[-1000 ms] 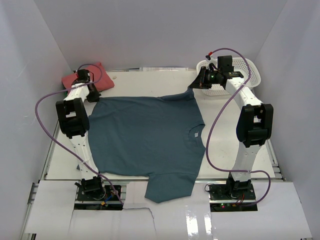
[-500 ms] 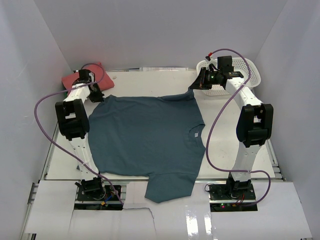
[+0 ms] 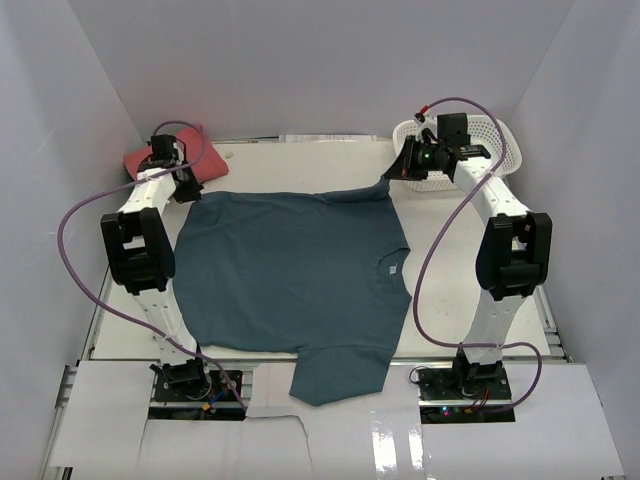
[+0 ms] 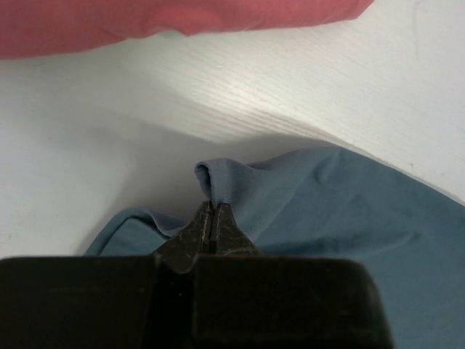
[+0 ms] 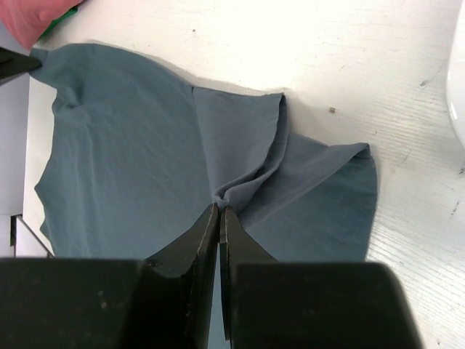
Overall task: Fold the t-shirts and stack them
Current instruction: Grap the side of the flattened tshirt furthest away from the robot with both arms
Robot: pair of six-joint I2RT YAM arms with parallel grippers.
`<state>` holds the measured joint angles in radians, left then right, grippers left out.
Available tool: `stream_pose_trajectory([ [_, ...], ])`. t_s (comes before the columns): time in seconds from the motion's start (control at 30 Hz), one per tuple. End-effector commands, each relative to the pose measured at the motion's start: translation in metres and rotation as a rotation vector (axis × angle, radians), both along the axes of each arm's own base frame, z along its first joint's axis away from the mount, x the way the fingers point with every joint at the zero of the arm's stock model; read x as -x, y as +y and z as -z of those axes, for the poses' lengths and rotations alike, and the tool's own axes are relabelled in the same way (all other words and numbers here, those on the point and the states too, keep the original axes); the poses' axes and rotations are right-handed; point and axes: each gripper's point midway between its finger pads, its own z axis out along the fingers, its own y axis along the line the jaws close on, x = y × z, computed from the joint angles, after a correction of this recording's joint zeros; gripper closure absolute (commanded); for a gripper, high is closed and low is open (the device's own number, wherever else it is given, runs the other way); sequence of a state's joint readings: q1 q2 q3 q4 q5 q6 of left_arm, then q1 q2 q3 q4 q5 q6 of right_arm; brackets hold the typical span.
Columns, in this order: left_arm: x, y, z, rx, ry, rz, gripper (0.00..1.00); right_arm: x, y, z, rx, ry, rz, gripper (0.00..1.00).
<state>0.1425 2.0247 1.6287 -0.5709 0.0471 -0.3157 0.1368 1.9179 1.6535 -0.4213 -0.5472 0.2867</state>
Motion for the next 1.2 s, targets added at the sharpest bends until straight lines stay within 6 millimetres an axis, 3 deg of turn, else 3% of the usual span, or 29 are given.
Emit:
stream_pose_trajectory([
  [0.0, 0.009, 0.011, -0.023, -0.05, -0.033, -0.052, 1.0, 0.002, -0.008, -0.028, 0.016, -0.068, 0.029, 0.92],
  [0.23, 0.015, 0.021, -0.025, -0.05, -0.042, -0.094, 1.0, 0.004, -0.018, -0.037, 0.048, -0.087, 0.076, 0.92],
  [0.63, 0.001, 0.032, -0.067, -0.113, -0.144, -0.111, 1.0, 0.014, -0.028, -0.036, 0.062, -0.081, 0.101, 0.92],
  [0.8, -0.005, 0.036, -0.063, -0.123, -0.134, -0.114, 1.0, 0.02, -0.031, -0.037, 0.06, -0.079, 0.103, 0.92],
  [1.03, -0.016, 0.028, -0.041, -0.085, -0.142, -0.084, 1.0, 0.028, -0.031, -0.038, 0.058, -0.081, 0.101, 0.92],
  [1.17, -0.019, 0.027, -0.049, -0.087, -0.213, -0.077, 1.0, 0.033, -0.033, -0.035, 0.064, -0.076, 0.105, 0.92],
])
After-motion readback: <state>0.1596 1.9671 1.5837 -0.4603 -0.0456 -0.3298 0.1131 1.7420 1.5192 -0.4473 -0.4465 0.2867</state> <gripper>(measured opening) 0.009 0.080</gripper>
